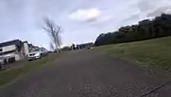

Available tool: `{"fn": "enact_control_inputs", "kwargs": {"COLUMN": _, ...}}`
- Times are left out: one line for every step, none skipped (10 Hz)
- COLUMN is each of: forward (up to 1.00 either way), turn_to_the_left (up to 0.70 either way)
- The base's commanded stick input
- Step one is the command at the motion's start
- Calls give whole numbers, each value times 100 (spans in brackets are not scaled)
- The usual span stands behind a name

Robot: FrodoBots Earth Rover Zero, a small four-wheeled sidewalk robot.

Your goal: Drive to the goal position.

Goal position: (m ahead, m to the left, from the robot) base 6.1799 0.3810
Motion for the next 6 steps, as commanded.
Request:
{"fn": "enact_control_inputs", "kwargs": {"forward": 70, "turn_to_the_left": 2}}
{"fn": "enact_control_inputs", "kwargs": {"forward": 70, "turn_to_the_left": 2}}
{"fn": "enact_control_inputs", "kwargs": {"forward": 70, "turn_to_the_left": 2}}
{"fn": "enact_control_inputs", "kwargs": {"forward": 70, "turn_to_the_left": 2}}
{"fn": "enact_control_inputs", "kwargs": {"forward": 70, "turn_to_the_left": 2}}
{"fn": "enact_control_inputs", "kwargs": {"forward": 70, "turn_to_the_left": 2}}
